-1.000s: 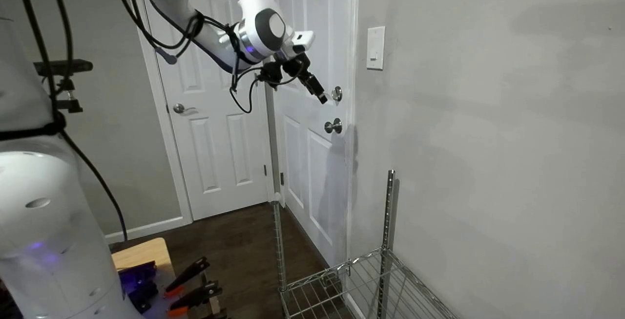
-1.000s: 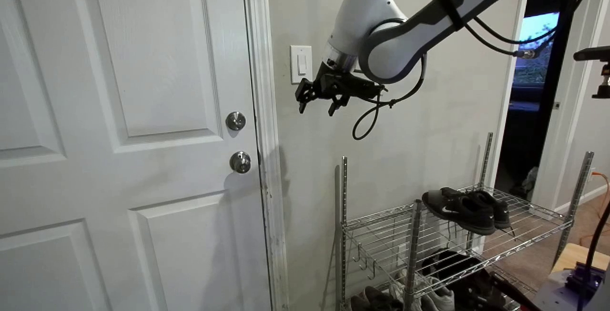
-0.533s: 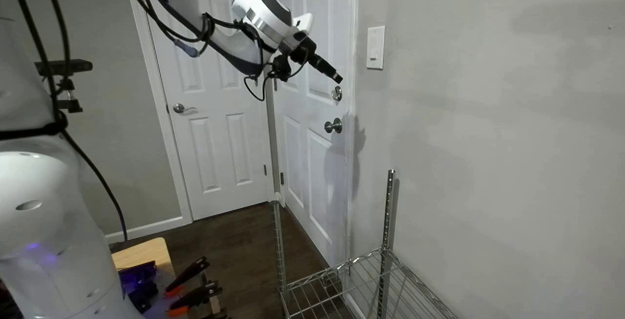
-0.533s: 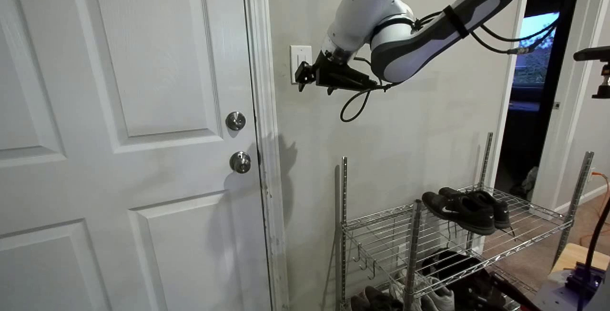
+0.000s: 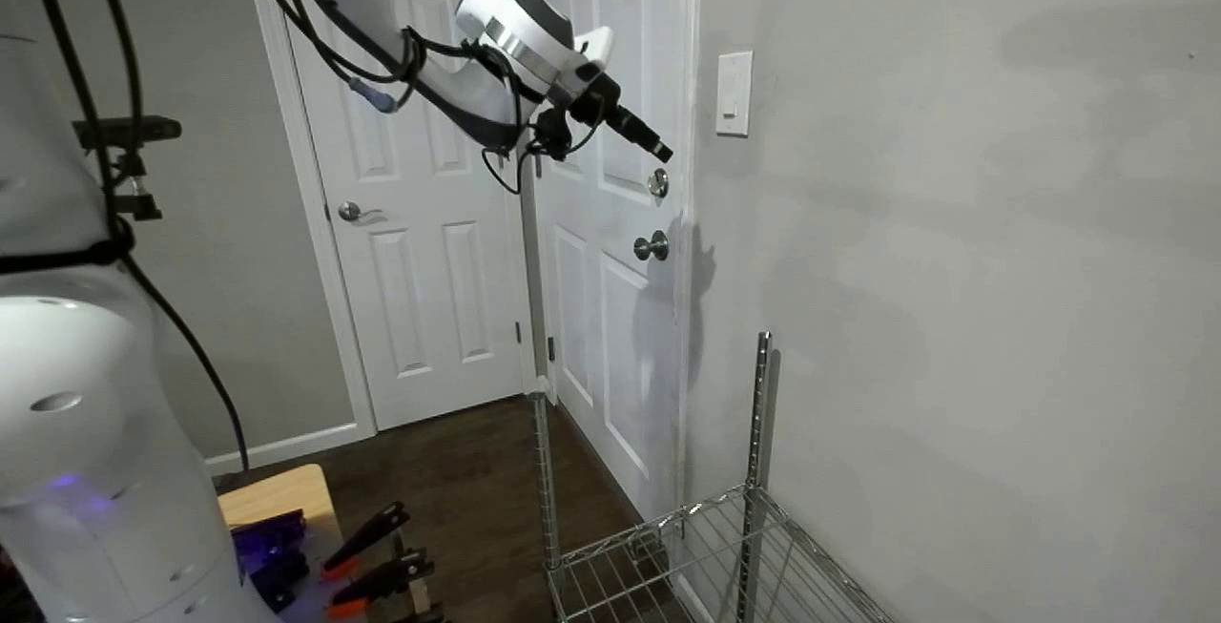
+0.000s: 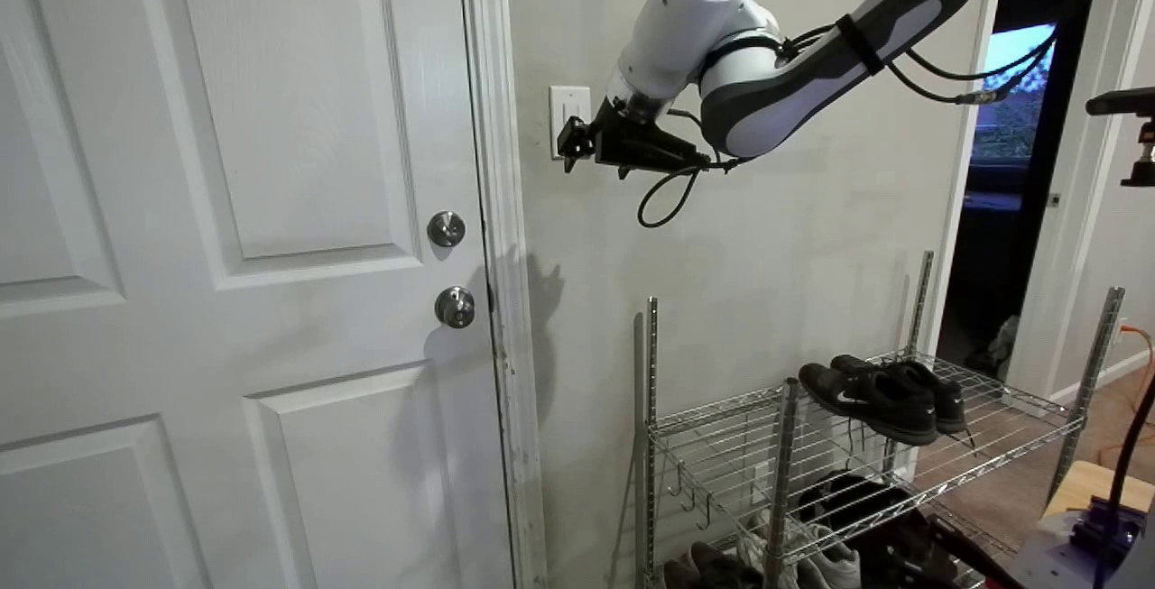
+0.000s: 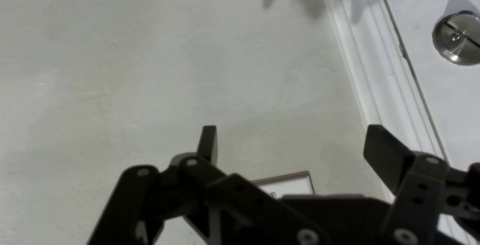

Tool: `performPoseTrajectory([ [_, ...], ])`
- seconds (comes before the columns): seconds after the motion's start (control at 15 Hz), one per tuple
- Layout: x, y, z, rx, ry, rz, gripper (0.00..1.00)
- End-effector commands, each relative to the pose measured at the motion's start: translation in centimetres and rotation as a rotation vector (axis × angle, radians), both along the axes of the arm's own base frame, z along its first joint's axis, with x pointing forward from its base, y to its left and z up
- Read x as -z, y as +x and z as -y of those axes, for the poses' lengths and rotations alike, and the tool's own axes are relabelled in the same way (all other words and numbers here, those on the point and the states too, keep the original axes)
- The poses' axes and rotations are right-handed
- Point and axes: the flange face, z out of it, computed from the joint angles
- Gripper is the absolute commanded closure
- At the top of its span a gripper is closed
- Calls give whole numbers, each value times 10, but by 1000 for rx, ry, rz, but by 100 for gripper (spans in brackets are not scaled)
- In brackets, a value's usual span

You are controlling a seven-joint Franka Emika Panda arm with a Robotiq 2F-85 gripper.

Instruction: Flip the switch on the wall

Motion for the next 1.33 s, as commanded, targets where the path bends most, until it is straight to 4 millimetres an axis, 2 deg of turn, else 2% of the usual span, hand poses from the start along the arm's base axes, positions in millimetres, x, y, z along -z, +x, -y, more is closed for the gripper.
performPoseTrajectory([
  [0.0, -9, 2, -4, -13, -3, 51, 1],
  [0.07, -13, 3, -6, -17, -14, 71, 25],
  [0.2, -22, 5, -8, -16, -31, 114, 30],
  [0.53, -27, 13, -10, -6, -57, 160, 66],
  [0.87, -29, 26, -11, -9, -85, 201, 95],
  [1.07, -32, 39, -11, 6, -113, 238, 100],
  [1.27, -28, 52, -5, 48, -138, 238, 97],
])
